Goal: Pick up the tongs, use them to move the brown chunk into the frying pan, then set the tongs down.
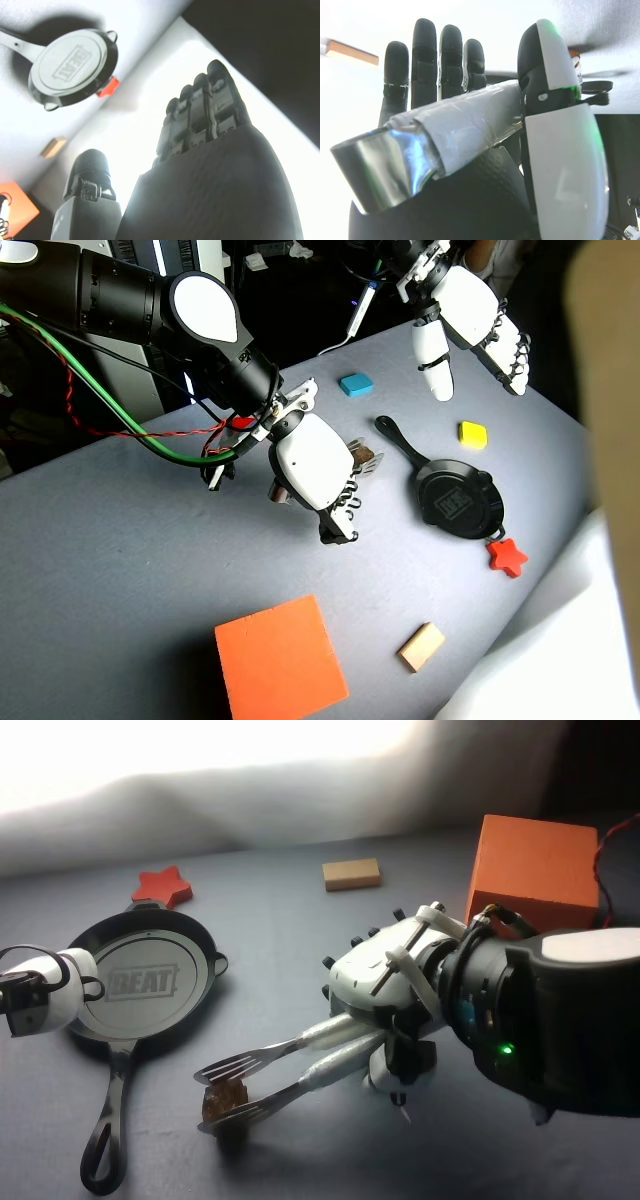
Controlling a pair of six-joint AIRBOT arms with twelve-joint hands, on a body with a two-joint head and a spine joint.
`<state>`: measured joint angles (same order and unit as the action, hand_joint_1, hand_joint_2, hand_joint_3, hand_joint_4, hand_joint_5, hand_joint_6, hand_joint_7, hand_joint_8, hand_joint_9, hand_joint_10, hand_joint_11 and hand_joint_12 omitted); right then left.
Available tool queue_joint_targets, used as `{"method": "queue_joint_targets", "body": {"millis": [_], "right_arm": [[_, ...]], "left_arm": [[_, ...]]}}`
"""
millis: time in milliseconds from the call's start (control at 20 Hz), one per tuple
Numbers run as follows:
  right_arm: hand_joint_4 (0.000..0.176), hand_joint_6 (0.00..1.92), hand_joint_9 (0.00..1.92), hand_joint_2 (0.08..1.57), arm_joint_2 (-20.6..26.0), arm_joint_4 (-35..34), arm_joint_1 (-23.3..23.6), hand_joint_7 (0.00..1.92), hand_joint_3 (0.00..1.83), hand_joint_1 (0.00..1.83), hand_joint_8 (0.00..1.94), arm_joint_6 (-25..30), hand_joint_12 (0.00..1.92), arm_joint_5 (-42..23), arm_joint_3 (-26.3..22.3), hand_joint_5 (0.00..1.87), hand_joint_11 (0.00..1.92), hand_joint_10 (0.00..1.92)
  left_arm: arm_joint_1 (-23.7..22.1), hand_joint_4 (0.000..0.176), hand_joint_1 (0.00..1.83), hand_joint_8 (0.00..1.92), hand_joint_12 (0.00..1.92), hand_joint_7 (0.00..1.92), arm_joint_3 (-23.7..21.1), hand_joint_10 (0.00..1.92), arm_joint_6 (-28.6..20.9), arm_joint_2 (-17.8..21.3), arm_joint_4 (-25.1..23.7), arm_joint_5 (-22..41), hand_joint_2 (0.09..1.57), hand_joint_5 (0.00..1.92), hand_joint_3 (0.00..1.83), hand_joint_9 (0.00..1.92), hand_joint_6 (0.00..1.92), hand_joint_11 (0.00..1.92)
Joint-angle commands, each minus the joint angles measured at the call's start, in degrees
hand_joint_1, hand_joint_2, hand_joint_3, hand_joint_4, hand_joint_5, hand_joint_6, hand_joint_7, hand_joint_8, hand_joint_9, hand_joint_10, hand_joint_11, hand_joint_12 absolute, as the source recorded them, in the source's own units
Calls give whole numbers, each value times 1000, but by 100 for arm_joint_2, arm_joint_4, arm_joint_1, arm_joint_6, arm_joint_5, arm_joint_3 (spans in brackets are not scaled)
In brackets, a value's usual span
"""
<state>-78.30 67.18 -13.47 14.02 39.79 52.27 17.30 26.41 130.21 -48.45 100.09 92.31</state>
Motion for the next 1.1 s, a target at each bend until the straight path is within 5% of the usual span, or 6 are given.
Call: {"method": "queue_joint_targets", "body": {"millis": [0, 350, 400, 700, 800, 1050], "right_arm": [[0, 4, 749, 1184, -28, 432, 5, 763, 0, 936, 3, -1, 1315, -140, 5, 694, 173, 4], [0, 1153, 1070, 1180, -144, 597, -41, 1124, 23, 1111, 87, -58, 1341, -155, 80, 831, 482, 150], [0, 1088, 1177, 1134, -138, 597, -34, 1076, 0, 1195, 738, -59, 1375, -155, 81, 908, 606, 239], [0, 1505, 1386, 1354, -31, 596, -49, 1446, 16, 622, 1402, -59, 1880, -153, 70, 1194, 1184, 1643], [165, 1839, 1659, 1421, 41, 596, -91, 1580, 8, 619, 1822, -69, 1919, -153, 30, 1356, 1588, 1909], [176, 1921, 1692, 1443, 314, 596, -257, 1580, 2, 844, 1941, -136, 1921, -168, -199, 1344, 1717, 1921]], "left_arm": [[-47, 0, 0, 5, 180, 31, -12, 0, 14, 12, -505, 349, 1244, 0, 0, 33, 0, 0], [-45, 0, 0, 2, 198, 30, -14, 0, 15, 11, -505, 341, 1244, 0, 0, 26, 0, 0], [-45, 0, 0, 6, 196, 41, -14, 6, 15, 11, -505, 341, 1239, 0, 0, 40, 0, 0], [-46, 0, 0, 7, 226, 49, -14, 8, 15, 11, -505, 329, 1244, 0, 0, 44, 0, 0], [-48, 0, 0, 5, 228, 46, -16, 6, 14, 11, -504, 325, 1242, 0, 0, 42, 0, 0], [-59, 0, 0, 4, 219, 50, -29, 1, 13, 11, -504, 325, 1237, 0, 0, 40, 0, 0]]}}
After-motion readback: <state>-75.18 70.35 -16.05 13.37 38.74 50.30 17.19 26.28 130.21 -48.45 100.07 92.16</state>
